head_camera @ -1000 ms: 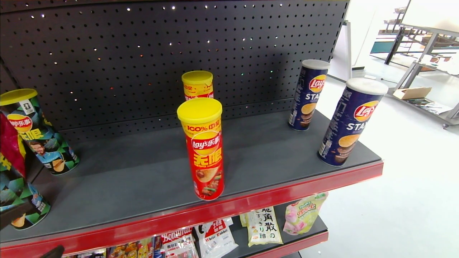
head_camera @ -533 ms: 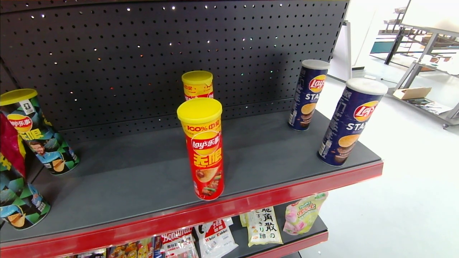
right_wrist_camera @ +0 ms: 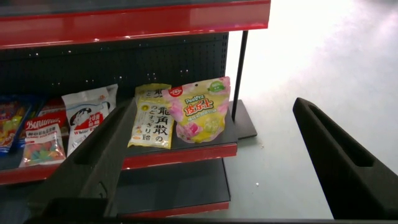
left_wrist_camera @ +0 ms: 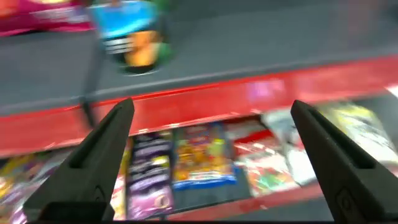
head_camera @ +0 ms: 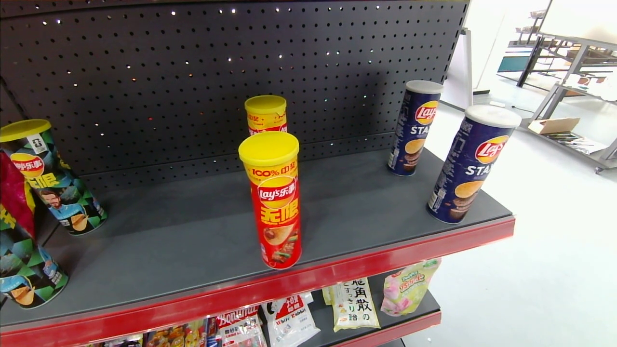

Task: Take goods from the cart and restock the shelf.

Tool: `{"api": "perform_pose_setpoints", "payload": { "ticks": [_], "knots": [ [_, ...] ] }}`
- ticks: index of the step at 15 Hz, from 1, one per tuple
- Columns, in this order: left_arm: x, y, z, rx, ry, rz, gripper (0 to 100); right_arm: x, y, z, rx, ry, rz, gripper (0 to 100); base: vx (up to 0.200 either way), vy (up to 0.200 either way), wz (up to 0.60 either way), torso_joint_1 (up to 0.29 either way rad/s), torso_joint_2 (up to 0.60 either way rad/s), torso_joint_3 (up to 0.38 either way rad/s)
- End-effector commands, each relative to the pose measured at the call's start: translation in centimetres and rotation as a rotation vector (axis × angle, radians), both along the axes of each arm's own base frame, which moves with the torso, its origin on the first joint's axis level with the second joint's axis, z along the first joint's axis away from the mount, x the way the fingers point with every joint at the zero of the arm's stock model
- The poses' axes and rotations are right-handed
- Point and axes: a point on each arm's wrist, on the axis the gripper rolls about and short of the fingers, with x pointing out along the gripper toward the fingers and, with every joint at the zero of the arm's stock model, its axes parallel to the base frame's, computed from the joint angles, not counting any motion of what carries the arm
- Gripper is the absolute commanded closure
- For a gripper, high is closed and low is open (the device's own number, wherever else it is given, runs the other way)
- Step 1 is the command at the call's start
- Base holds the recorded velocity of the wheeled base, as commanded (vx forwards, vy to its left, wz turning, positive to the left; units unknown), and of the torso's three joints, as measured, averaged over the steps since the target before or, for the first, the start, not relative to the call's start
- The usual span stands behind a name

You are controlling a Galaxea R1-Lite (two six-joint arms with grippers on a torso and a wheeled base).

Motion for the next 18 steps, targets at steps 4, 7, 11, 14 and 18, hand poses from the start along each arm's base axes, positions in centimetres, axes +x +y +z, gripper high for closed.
{"api": "perform_pose_setpoints", "payload": {
  "ticks": [4,7,11,14,18],
  "knots": [
    [-0.03,0.24,-0.09,-0.020,-0.004,0.110,0,0.01,0.00,0.00,-0.004,0.001,-0.001,0,0.000,0.000,0.15,0.001,0.00,-0.001],
    [-0.04,0.25,-0.08,-0.020,-0.008,0.112,0,0.01,0.00,0.00,-0.002,0.001,0.001,0,0.000,0.000,0.60,-0.002,0.00,0.002],
    [-0.04,0.24,-0.08,-0.014,-0.007,0.110,0,0.01,0.00,0.00,0.004,0.002,-0.001,0,0.000,0.000,0.60,0.002,0.00,-0.001],
    [-0.03,0.19,-0.12,-0.015,-0.005,0.085,0,0.01,0.00,0.00,0.004,0.002,-0.001,0,0.000,0.000,0.00,0.000,0.00,0.000],
    [0.11,-0.06,-0.11,-0.002,-0.028,-0.025,0,0.01,0.00,0.00,0.006,0.002,-0.002,0,0.000,0.000,0.00,0.000,0.00,0.000]
  ]
}}
